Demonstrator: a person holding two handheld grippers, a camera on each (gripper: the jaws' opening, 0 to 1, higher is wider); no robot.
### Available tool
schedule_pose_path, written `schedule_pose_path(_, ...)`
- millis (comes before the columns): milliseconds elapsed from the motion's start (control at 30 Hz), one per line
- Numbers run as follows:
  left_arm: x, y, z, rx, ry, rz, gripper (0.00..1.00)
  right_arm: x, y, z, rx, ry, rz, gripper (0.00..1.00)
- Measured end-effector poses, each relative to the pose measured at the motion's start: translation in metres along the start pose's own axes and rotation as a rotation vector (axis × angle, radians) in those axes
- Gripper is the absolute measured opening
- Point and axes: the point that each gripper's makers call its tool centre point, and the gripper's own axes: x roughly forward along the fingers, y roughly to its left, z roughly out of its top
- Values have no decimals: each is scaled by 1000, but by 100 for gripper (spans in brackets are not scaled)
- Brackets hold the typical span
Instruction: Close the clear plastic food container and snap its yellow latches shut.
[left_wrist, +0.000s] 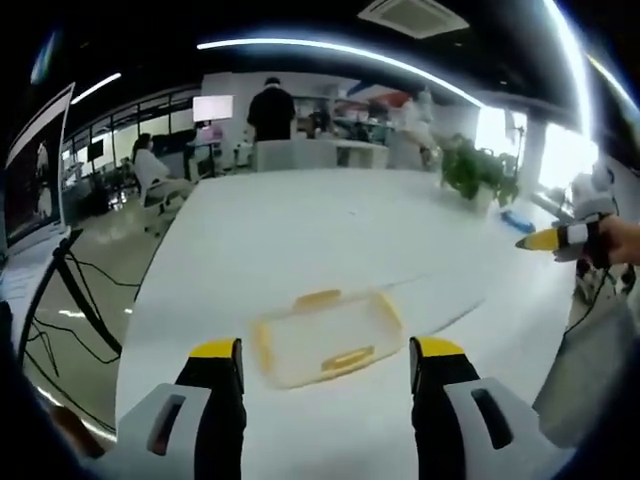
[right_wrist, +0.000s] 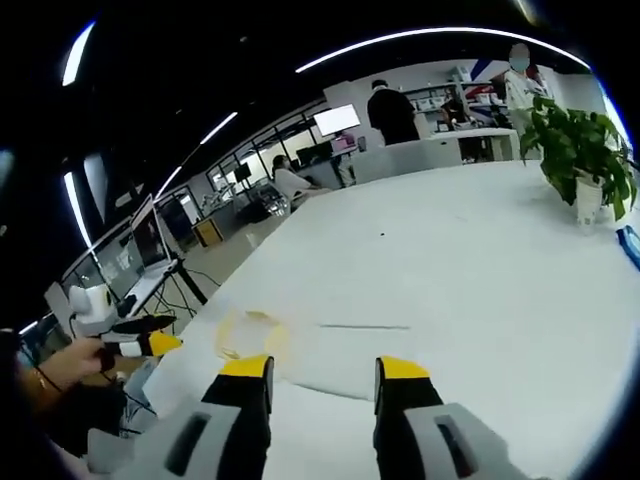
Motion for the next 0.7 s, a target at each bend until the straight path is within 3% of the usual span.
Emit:
schedule_pose_path(300, 18, 10, 5, 8, 5, -13, 63, 41, 24, 17, -4, -10, 50, 38)
schedule_pose_path(367, 22, 13, 6, 12, 8, -14, 63, 48, 34, 17, -103, 10, 68, 38)
schedule_pose_path(433, 24, 16, 6, 16, 9, -14, 63, 53, 42, 16, -144, 16, 78, 38)
schedule_pose_path(633, 31, 25, 5, 8, 23, 2, 62, 71, 57, 16, -174, 13, 82, 37)
schedule_pose_path(700, 33, 27, 4, 4, 28, 7, 61, 76, 62, 12, -126, 25, 84, 36)
